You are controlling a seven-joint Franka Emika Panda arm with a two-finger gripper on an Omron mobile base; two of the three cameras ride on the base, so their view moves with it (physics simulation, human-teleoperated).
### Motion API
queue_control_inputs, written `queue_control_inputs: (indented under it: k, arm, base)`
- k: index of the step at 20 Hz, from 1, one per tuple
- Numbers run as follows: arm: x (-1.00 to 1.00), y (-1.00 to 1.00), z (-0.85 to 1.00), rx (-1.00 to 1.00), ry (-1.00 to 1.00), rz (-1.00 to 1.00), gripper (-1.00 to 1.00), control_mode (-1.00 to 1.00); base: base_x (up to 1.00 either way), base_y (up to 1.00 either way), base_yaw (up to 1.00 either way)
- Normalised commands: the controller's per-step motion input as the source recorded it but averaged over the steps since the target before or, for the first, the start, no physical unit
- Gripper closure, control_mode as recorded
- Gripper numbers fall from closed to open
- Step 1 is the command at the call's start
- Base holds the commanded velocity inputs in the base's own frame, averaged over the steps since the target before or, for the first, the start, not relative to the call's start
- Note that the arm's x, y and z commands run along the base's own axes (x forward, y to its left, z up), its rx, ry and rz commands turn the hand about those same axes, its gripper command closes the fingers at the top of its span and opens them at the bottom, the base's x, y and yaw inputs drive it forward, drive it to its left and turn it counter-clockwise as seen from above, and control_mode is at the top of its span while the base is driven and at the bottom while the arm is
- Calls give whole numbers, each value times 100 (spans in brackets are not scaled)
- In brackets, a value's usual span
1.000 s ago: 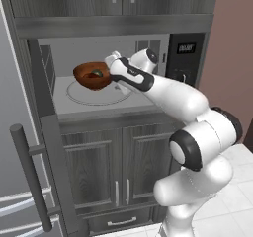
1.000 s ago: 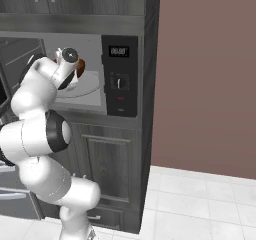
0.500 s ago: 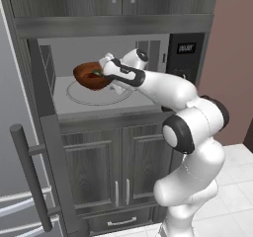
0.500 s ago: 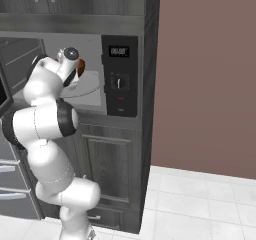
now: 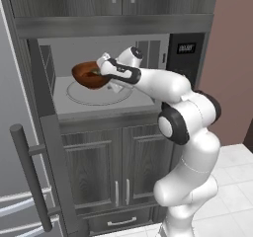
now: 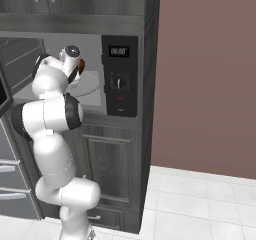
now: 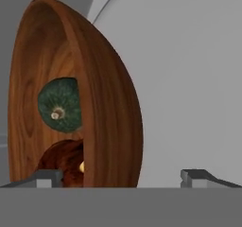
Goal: The microwave is finished heating the steak and squash. Take the bowl containing the food and place it on the dining counter.
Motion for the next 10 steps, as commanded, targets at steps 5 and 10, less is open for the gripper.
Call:
queue_control_inputs:
  k: [5, 10]
  arm:
    - [25, 8, -12, 0, 1, 0, -100, -100]
    - [2, 1, -1, 0, 0, 0, -100, -100]
  base:
    - [0, 0, 0]
    - [0, 0, 0]
